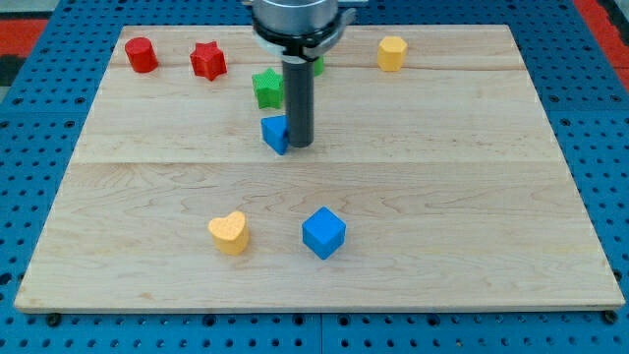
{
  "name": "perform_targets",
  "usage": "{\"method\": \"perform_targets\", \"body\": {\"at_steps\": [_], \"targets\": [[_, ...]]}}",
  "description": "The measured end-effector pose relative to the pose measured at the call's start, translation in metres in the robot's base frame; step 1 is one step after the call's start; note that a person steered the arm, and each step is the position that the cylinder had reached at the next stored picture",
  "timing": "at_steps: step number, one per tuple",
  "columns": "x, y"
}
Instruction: Place the blue cube and yellow heart below the green star in a vertical line
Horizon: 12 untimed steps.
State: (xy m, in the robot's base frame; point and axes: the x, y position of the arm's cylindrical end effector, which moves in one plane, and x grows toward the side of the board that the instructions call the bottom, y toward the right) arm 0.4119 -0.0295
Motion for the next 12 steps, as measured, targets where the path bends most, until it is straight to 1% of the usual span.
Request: {"method": "perform_targets", "body": {"at_steps": [1,3,4,6,7,8,9,10,11,12], "targets": [[0.006,-0.003],[0.12,0.102],[0.151,0.088],[0.132,-0.004],[0.112,-0.036],[0.104,-0.041],[0.124,-0.034],[0.161,0.0],[0.182,-0.029],[0.188,-0.135]]}}
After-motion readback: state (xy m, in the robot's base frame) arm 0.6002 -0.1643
